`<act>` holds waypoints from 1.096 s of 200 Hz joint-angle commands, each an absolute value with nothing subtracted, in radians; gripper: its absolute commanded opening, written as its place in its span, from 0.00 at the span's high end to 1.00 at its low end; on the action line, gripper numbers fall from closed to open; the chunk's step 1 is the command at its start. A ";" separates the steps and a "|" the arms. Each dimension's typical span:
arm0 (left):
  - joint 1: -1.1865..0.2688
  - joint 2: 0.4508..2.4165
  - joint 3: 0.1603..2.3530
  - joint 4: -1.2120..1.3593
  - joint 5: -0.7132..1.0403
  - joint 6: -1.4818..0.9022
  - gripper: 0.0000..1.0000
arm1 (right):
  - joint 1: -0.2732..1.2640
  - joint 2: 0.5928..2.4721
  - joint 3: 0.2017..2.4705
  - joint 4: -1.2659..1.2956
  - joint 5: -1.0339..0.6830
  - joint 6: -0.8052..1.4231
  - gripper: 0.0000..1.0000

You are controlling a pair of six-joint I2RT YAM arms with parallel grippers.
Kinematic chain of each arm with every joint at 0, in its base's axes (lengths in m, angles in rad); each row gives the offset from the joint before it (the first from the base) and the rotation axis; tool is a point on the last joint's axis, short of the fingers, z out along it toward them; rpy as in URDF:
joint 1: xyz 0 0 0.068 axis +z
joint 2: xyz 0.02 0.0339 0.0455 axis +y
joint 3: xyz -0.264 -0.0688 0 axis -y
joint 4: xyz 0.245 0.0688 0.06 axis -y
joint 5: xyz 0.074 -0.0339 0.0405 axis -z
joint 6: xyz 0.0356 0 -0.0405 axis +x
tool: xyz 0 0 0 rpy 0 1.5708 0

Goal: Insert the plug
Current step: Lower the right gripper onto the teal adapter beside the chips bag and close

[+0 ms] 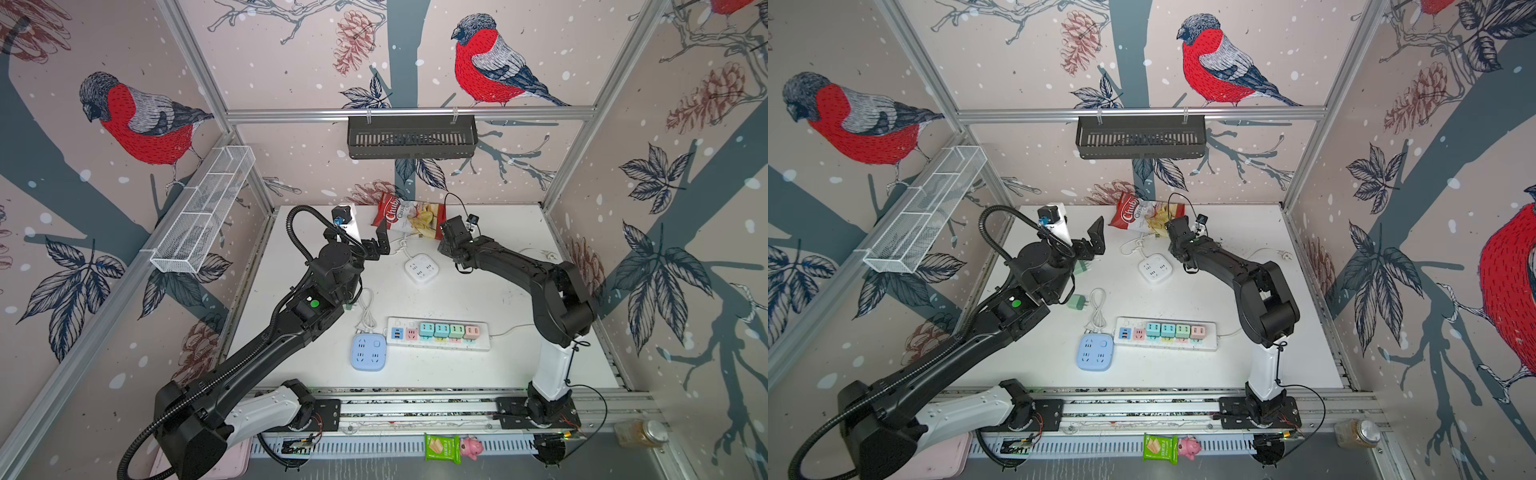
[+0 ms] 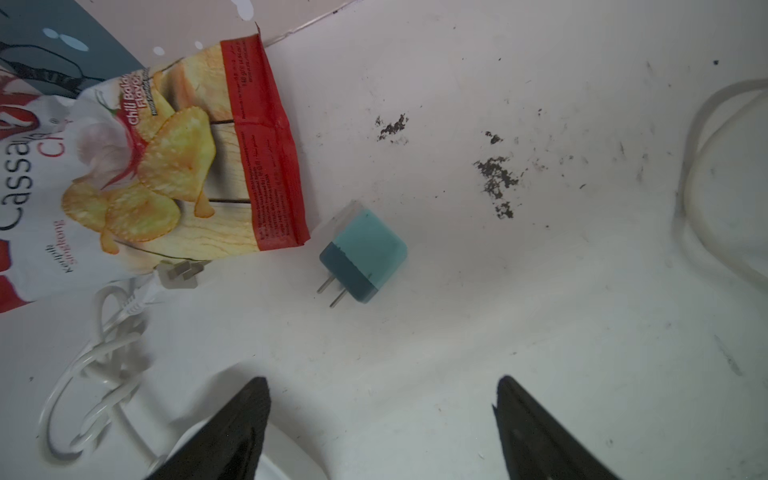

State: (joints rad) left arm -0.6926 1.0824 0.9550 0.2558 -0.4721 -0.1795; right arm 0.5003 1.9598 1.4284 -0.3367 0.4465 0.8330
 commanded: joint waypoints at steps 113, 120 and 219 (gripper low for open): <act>-0.598 1.104 0.983 0.240 -0.324 -0.278 0.01 | 0.430 2.402 1.887 -0.552 0.424 0.780 0.17; -0.596 1.107 0.986 0.236 -0.320 -0.279 0.01 | 0.430 2.394 1.870 -0.543 0.429 0.783 0.17; -0.587 1.114 0.989 0.233 -0.276 -0.264 0.01 | 0.416 2.269 1.614 -0.403 0.419 0.789 0.33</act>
State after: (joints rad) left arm -0.5907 1.1187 0.9817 0.2226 -0.2897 -0.2638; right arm 0.4175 2.2581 1.6184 -0.3401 0.4538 0.8005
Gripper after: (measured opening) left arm 0.990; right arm 0.718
